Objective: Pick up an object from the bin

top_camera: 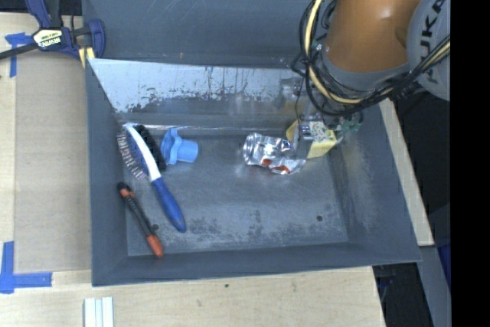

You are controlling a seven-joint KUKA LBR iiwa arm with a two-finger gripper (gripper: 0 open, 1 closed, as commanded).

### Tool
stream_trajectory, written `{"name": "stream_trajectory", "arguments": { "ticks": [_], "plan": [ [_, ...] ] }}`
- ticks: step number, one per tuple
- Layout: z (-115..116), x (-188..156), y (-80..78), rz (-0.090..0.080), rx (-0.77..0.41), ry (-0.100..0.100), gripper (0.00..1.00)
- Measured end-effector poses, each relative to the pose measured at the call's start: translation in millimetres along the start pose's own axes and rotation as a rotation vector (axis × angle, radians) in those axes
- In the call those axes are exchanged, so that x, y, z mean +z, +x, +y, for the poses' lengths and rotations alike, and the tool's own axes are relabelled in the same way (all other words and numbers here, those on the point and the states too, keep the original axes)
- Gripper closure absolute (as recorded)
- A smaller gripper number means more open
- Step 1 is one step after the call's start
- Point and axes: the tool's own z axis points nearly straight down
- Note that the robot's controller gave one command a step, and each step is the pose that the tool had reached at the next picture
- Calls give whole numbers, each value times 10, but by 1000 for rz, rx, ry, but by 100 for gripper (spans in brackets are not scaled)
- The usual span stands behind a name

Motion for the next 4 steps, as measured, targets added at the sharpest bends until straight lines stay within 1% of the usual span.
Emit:
{"name": "stream_trajectory", "arguments": {
  "ticks": [1, 2, 3, 4],
  "plan": [
    [0, 0, 0, 0, 0, 0, 0],
    [164, 521, 29, -1, 9, 0, 0],
    [133, 653, -16, -9, -7, 1, 0],
    [235, 1315, -80, -10, 143, -1, 0]
  ]
}}
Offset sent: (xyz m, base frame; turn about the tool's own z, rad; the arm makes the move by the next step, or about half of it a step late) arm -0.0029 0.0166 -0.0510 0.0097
